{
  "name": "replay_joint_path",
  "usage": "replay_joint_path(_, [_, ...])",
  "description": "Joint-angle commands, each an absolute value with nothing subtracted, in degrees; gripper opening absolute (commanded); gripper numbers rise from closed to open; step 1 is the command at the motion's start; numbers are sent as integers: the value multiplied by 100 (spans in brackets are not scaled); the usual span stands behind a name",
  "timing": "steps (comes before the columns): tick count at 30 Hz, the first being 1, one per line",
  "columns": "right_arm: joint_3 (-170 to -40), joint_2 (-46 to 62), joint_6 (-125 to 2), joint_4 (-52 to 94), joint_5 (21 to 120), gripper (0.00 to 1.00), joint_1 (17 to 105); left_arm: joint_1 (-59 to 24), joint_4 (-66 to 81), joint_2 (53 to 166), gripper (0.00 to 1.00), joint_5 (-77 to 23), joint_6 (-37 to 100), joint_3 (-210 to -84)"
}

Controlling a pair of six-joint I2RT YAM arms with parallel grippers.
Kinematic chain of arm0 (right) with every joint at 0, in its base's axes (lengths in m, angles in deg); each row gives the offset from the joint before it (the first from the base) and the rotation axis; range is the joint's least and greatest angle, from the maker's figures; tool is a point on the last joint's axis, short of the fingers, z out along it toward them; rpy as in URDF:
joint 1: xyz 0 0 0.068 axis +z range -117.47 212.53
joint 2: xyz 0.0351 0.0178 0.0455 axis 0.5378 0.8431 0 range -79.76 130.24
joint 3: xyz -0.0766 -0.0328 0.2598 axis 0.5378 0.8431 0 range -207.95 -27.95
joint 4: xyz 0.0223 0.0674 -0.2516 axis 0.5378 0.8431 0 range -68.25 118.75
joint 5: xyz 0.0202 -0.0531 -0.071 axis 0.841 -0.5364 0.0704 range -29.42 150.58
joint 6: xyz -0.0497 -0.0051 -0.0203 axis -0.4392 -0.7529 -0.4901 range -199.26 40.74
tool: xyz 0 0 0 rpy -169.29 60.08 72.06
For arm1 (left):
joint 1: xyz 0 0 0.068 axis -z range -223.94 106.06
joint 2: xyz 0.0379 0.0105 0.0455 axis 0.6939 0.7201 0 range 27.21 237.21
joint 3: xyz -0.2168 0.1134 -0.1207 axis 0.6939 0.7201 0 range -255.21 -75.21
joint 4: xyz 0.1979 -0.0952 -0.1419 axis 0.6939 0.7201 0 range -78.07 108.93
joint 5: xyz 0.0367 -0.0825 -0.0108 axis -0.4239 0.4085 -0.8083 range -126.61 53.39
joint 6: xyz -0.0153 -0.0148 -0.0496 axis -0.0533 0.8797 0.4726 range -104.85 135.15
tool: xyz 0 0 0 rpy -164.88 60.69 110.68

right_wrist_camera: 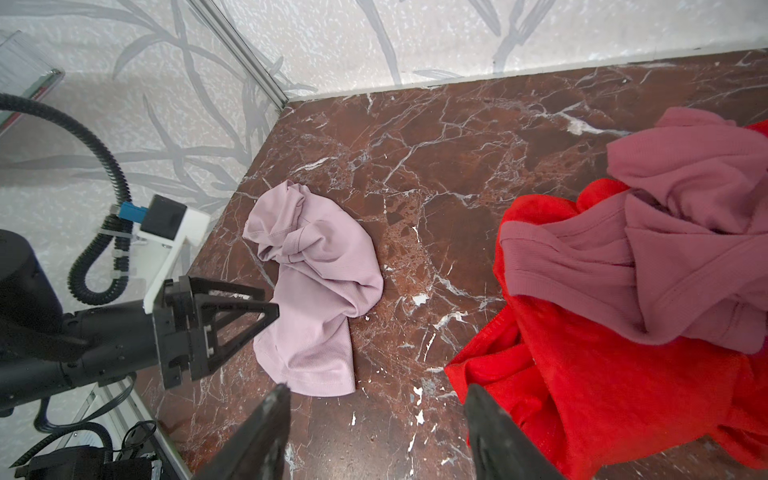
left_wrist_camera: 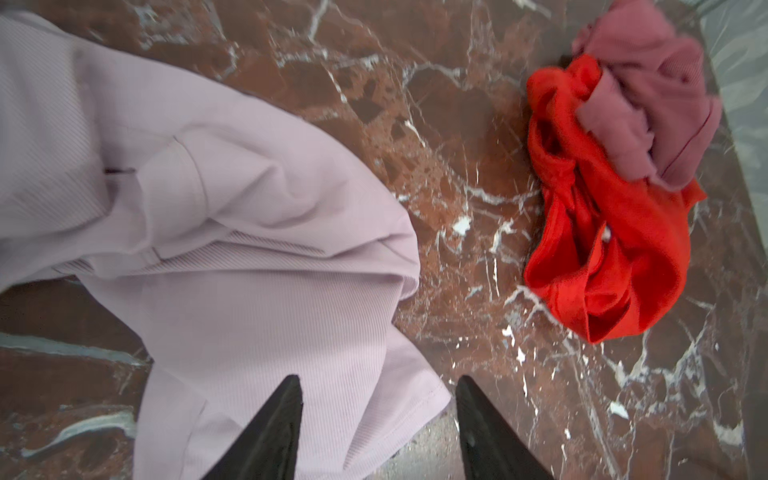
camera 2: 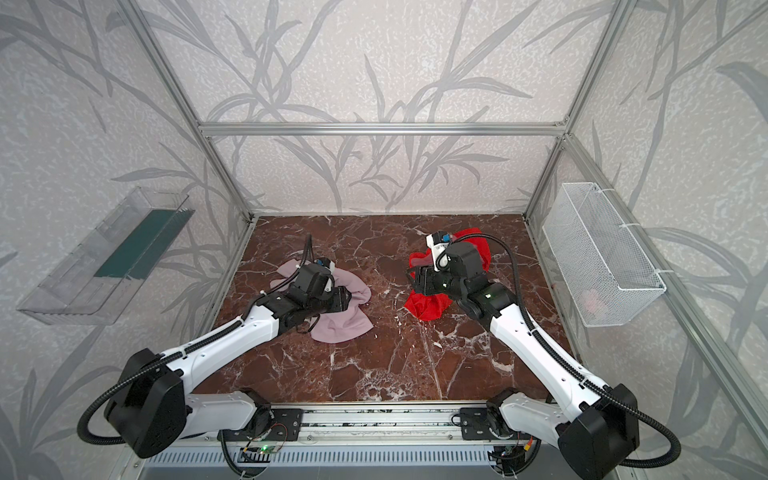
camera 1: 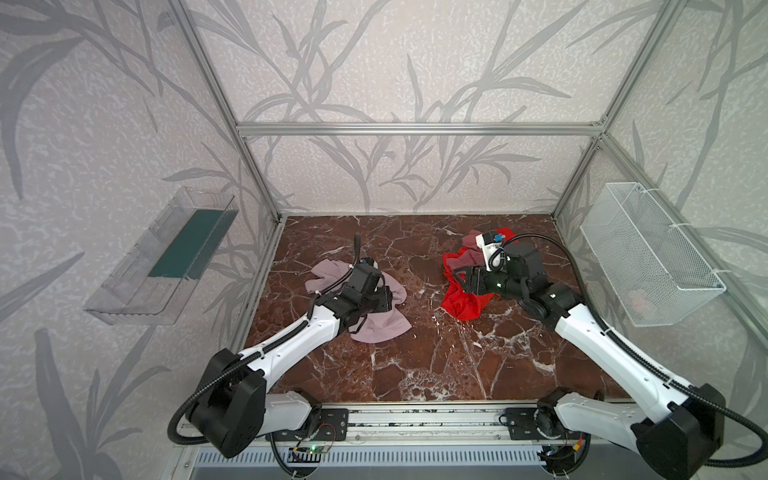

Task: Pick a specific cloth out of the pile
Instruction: 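Move the left gripper onto the lilac cloth while the right gripper withdraws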

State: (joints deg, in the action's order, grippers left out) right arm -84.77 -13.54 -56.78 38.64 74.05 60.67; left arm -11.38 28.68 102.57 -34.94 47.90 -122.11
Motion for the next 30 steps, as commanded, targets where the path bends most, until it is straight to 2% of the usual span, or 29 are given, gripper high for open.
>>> replay_joint_path(1, [-8420, -1451, -5723, 3951, 7385, 66, 6043, -892, 3291, 10384, 58, -3462, 4886, -12361])
replay_joint_path(12, [-8377, -1593, -5782, 3981, 7452, 66, 5749, -85, 3144, 11007, 57, -3597, 5068, -12393])
replay_joint_path(30, [-7877, -2051, -5509, 3845, 7805, 68, 5040, 316, 3724, 12571, 43, -4081, 4934, -13392])
